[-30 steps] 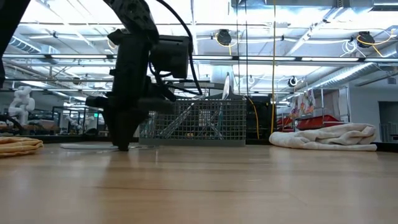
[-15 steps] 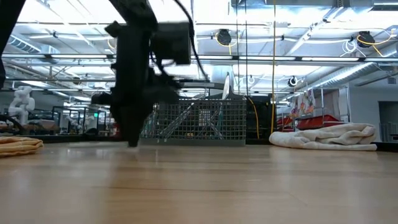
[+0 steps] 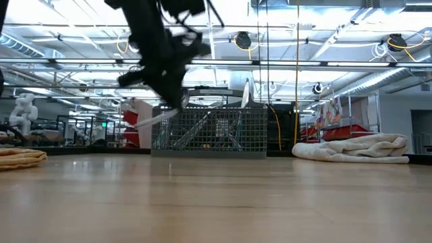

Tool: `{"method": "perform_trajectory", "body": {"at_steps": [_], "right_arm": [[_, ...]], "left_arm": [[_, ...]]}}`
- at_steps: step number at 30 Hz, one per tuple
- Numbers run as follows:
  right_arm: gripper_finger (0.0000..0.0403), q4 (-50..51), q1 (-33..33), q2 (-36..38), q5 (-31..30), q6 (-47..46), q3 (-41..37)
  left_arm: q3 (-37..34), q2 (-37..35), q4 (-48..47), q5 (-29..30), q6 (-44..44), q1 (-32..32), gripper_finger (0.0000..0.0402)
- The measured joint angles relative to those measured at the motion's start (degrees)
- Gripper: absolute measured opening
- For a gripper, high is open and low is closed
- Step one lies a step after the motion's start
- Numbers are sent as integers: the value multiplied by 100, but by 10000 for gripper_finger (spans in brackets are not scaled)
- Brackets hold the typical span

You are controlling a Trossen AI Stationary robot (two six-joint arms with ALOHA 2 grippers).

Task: Sort silverware
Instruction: Put the blue knife into the silverware basket

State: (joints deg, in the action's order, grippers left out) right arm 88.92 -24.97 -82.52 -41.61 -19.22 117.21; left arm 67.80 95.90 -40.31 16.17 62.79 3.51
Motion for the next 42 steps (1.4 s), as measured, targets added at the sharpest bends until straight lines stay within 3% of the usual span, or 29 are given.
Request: {"method": "perform_trajectory", "body": {"at_steps": [5, 14, 18, 26, 37, 42], "right_arm": [[203, -238, -483, 193, -771, -33, 2], [203, -204, -830, 355, -1104, -486, 4], [203, -179, -863, 335, -1094, -593, 4], [203, -18, -863, 328, -1100, -830, 4], [203, 73, -863, 328, -1306, -929, 4], [203, 88, -861, 328, -1440, -942, 4]], "left_arm": [[47, -428, 1187, 1231, -409, -99, 12], [67, -410, 4940, 3035, -3662, -664, 12], [67, -186, 5956, 3056, -4855, -1003, 12], [67, 380, 6999, 2755, -5997, -1509, 12], [99, 1208, 8145, 2561, -6030, -1862, 12], [370, 1525, 8174, 2430, -6060, -1905, 12]]}}
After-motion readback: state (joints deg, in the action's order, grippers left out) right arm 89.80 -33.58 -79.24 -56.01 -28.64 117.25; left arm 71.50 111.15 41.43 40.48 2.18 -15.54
